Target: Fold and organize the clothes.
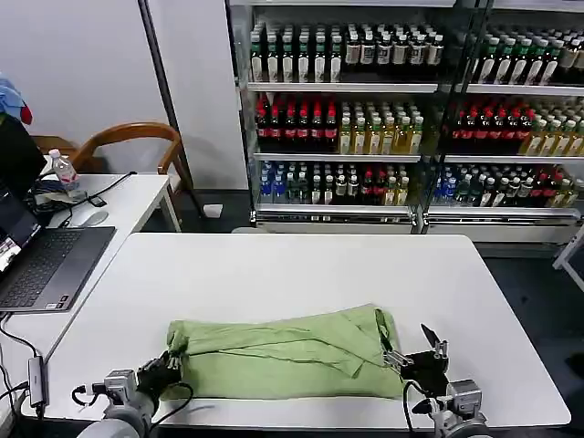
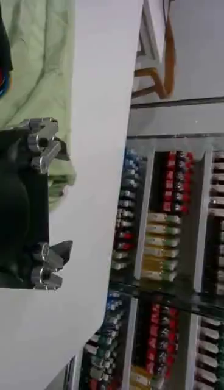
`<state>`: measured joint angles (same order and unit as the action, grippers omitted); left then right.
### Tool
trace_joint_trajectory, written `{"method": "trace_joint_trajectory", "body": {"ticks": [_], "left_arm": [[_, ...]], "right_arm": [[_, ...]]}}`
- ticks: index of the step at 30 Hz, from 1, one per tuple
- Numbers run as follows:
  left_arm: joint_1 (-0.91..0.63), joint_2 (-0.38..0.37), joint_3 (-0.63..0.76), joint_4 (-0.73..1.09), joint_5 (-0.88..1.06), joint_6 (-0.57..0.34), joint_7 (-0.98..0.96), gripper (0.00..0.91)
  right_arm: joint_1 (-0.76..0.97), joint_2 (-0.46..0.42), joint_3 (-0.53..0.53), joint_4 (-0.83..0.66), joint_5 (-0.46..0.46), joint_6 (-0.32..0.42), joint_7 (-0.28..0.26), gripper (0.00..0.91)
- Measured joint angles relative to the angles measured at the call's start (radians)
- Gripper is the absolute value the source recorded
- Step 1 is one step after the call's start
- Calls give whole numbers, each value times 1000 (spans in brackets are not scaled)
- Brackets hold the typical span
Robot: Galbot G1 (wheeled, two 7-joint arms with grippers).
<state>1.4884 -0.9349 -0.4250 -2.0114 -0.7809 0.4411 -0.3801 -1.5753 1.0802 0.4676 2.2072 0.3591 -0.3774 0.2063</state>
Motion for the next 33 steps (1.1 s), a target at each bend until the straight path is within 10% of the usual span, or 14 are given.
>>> {"method": "trace_joint_trajectory", "body": {"ticks": [33], "left_arm": [[38,50,-553,-35,-124,124,185,40]], "right_arm": [[43,4,-27,-37,-20,16,4,907]]}}
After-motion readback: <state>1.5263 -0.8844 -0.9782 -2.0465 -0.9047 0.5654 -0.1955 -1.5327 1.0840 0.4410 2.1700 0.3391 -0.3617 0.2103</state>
